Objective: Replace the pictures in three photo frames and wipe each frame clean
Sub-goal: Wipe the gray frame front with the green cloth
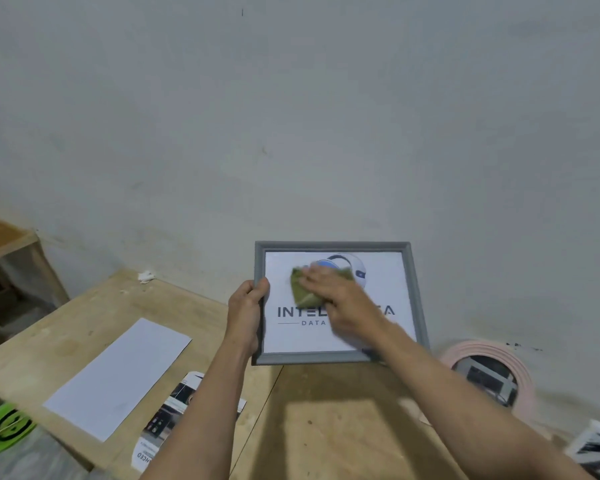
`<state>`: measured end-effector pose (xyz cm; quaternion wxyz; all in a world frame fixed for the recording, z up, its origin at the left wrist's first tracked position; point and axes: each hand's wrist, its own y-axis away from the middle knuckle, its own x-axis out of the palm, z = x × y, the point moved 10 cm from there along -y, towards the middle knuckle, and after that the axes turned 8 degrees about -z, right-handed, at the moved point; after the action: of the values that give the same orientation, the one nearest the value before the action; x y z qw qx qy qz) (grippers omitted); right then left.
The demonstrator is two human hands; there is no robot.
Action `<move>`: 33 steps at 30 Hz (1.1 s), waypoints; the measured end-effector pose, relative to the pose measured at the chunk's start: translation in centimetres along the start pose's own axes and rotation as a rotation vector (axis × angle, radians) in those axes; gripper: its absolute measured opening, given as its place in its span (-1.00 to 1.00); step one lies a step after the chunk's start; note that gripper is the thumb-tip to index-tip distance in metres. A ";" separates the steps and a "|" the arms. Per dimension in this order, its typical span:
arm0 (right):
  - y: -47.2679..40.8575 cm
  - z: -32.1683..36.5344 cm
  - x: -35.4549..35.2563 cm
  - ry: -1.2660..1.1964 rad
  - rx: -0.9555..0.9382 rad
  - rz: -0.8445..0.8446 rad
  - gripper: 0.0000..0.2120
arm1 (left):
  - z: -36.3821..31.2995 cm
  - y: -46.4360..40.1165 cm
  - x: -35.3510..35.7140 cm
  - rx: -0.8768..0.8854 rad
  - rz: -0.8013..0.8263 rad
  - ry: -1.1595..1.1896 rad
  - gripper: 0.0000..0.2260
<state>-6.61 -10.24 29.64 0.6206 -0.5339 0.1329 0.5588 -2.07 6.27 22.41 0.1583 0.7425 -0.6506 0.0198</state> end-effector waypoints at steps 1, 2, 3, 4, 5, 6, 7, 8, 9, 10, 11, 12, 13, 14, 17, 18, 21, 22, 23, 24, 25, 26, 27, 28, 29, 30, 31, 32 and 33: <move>1.6 0.8 1.9 -0.031 -0.035 0.069 -0.34 | -0.2 -0.2 -0.7 0.017 -0.022 -0.001 -0.68; 3.2 1.6 3.7 -0.068 -0.064 0.150 -0.33 | -0.3 -0.4 -1.5 0.031 -0.041 -0.008 -0.69; 4.8 2.0 5.3 -0.104 -0.069 0.244 -0.34 | -0.4 -0.4 -2.2 0.040 -0.058 -0.017 -0.71; 6.0 2.1 6.4 -0.150 -0.041 0.334 -0.36 | -0.3 -0.4 -2.9 0.042 -0.074 -0.026 -0.74; 6.8 1.9 6.9 -0.197 0.026 0.407 -0.39 | -0.2 -0.4 -3.3 0.037 -0.087 -0.035 -0.77; 6.8 1.5 6.7 -0.236 0.106 0.432 -0.41 | -0.1 -0.3 -3.8 0.026 -0.099 -0.038 -0.79; 6.0 1.2 5.9 -0.257 0.173 0.406 -0.41 | 0.2 -0.3 -4.0 0.009 -0.099 -0.036 -0.80; 4.5 1.1 4.7 -0.262 0.224 0.338 -0.41 | 0.3 -0.3 -4.0 -0.009 -0.090 -0.032 -0.81; 2.5 1.1 2.8 -0.273 0.259 0.225 -0.40 | 0.5 -0.3 -3.8 -0.026 -0.071 -0.026 -0.82; 0.3 1.0 0.6 -0.277 0.270 0.082 -0.38 | 0.5 -0.1 -3.4 -0.037 -0.045 -0.013 -0.82; -1.9 0.9 -1.2 -0.252 0.262 -0.039 -0.36 | 0.5 -0.1 -2.8 -0.034 -0.011 0.000 -0.82; -3.8 1.2 -2.3 -0.193 0.237 -0.112 -0.33 | 0.2 0.1 -2.0 -0.016 0.024 0.021 -0.84; -5.4 1.8 -2.6 -0.122 0.196 -0.133 -0.31 | -0.3 0.3 -1.1 0.008 0.063 0.049 -0.83; -6.6 2.6 -2.0 -0.055 0.137 -0.108 -0.29 | -0.8 0.6 -0.2 0.024 0.098 0.091 -0.79; -6.6 5.5 2.6 0.023 -0.019 0.005 -0.31 | -1.6 0.2 0.3 0.036 0.077 0.207 -0.73; -5.7 6.3 4.0 0.020 -0.044 0.024 -0.35 | -1.6 -0.1 0.0 0.028 0.062 0.231 -0.72; -2.5 7.4 6.3 -0.030 -0.089 0.089 -0.38 | -0.4 -0.7 -1.6 -0.041 0.020 0.249 -0.71; -1.3 7.5 7.0 -0.046 -0.103 0.148 -0.37 | 0.0 -0.9 -2.2 -0.058 -0.005 0.241 -0.73; 0.1 7.8 7.8 -0.066 -0.118 0.220 -0.36 | 0.1 -1.1 -2.9 -0.049 -0.025 0.210 -0.81; 1.4 8.1 8.6 -0.093 -0.128 0.301 -0.36 | -0.1 -1.3 -3.2 -0.031 -0.036 0.174 -0.88; 2.7 8.2 9.3 -0.130 -0.121 0.377 -0.38 | -0.2 -1.4 -3.5 -0.019 -0.051 0.134 -0.88; 3.8 8.1 9.8 -0.178 -0.093 0.432 -0.40 | -0.1 -1.7 -3.7 -0.023 -0.072 0.109 -0.86; 4.4 7.6 9.9 -0.232 -0.024 0.461 -0.42 | 0.2 -1.8 -3.9 -0.032 -0.086 0.089 -0.85; 4.4 7.1 9.5 -0.283 0.070 0.456 -0.45 | 0.4 -1.7 -3.9 -0.037 -0.091 0.077 -0.85; 3.7 6.5 8.6 -0.330 0.168 0.414 -0.48 | 0.5 -1.6 -3.8 -0.034 -0.083 0.064 -0.87; 2.5 6.3 7.3 -0.375 0.237 0.337 -0.49 | 0.7 -1.4 -3.5 -0.033 -0.060 0.062 -0.91; 0.7 6.0 5.6 -0.397 0.265 0.221 -0.46 | 0.7 -1.3 -3.1 -0.032 -0.026 0.065 -0.94; -1.2 5.9 3.7 -0.391 0.257 0.091 -0.41 | 0.7 -1.2 -2.8 -0.027 0.001 0.071 -0.92; -3.1 5.9 2.1 -0.352 0.226 -0.014 -0.36 | 0.5 -1.1 -2.5 -0.022 0.014 0.065 -0.90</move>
<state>-5.86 -3.66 32.00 0.6940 -0.3558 0.0807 0.6207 -1.42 8.60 21.08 0.1874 0.7351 -0.6504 0.0379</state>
